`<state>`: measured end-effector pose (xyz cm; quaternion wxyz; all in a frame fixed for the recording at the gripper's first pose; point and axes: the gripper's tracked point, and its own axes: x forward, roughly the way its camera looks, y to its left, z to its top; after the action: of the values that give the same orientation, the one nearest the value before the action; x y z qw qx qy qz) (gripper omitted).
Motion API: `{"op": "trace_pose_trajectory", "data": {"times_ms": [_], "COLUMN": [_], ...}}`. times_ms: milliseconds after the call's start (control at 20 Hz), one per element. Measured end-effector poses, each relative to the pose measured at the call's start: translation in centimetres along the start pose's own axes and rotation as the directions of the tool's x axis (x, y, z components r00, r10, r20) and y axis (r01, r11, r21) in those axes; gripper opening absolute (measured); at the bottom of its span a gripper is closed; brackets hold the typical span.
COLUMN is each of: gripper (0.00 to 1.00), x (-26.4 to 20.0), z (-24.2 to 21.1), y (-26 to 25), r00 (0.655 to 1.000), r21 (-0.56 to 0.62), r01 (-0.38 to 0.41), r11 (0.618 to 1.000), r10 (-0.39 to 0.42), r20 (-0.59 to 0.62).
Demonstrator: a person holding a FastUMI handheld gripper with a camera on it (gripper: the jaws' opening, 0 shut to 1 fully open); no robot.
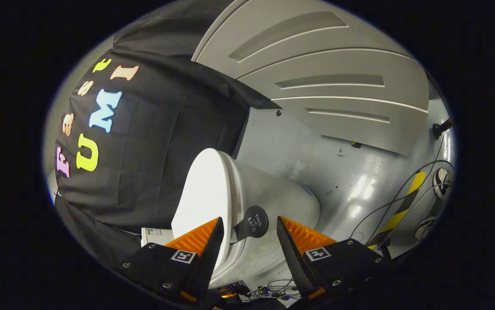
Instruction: Open the toilet lid.
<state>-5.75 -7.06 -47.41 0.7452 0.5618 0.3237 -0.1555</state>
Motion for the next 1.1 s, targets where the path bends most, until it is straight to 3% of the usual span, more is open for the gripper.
{"op": "trace_pose_trajectory", "data": {"times_ms": [300, 450, 750, 1100], "gripper": [0.52, 0.43, 0.29, 0.14], "x": [1.6, 2.5, 2.9, 2.3], "z": [-0.3, -0.6, -0.5, -0.4], "y": [0.2, -0.4, -0.2, 0.2], "r00": [0.998, 0.998, 0.996, 0.987], "r21": [0.015, 0.020, 0.026, 0.126], "r01": [-0.058, -0.043, -0.079, -0.158], "r11": [0.998, 0.999, 0.997, 0.979], "r10": [0.059, 0.043, 0.080, 0.161], "r20": [-0.029, -0.046, -0.036, -0.017]}}
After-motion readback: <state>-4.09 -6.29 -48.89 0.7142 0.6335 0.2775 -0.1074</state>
